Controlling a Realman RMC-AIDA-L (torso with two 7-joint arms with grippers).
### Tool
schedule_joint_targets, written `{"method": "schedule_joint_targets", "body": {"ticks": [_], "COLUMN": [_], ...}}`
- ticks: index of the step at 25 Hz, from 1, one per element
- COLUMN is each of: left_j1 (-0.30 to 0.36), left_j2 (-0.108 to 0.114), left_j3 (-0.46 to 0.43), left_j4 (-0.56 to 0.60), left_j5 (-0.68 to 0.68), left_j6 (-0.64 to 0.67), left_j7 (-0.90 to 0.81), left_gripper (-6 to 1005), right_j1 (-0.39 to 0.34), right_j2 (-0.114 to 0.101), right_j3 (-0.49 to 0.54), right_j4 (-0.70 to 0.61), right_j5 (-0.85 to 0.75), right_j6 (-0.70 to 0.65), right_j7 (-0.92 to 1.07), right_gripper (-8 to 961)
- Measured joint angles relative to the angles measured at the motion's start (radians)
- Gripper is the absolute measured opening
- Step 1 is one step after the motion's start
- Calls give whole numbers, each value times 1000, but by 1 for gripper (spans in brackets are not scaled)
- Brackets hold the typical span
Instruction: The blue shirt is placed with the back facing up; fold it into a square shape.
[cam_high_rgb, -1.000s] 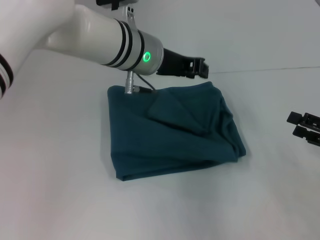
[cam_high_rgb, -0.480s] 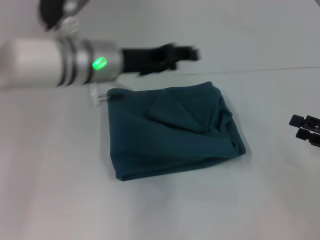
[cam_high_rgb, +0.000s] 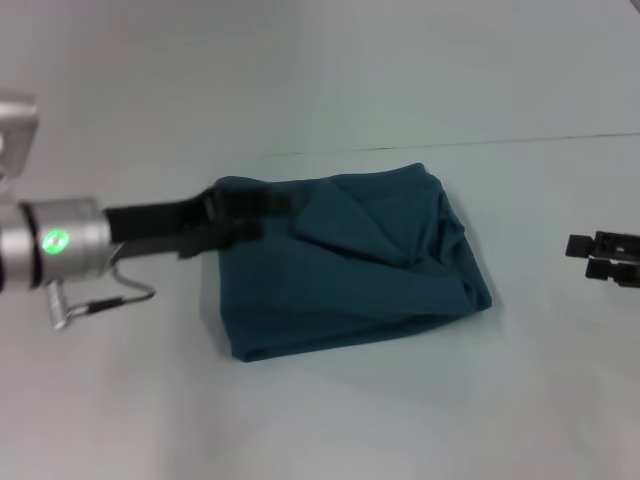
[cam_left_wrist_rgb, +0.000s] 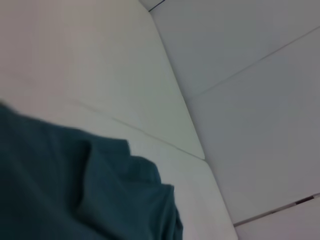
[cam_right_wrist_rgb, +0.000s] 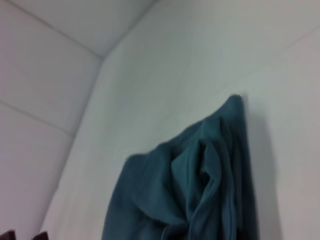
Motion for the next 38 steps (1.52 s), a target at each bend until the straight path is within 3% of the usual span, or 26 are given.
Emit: {"method": "schedule_joint_targets", "body": {"ticks": [3,10,20,27,38], "left_j1": [29,83,122,112,101], "left_j2": [1,-1,-7,-8,-9], "left_j3": [-43,-159,-200,-198,-196], "left_j4": [4,5,4,0,-5], "left_j5": [47,145,138,127,111], "left_j6": [38,105,111,106,95], "left_j7": [20,115,120,121,125], "left_gripper": [656,652,646,646,647], "right_j1": [61,227,422,462,466], "right_j2": [-15,-2,60,97,140], "right_j3": [0,-5,-243,-374,-383], "right_j4": [-18,-70,-68,-33,30], "right_j5": [-83,-271,-348,-385,-380], "right_j6": [3,55,267,424,567], "right_j7": [67,194,385,482,476], "right_gripper": [715,712,707,703,698]}}
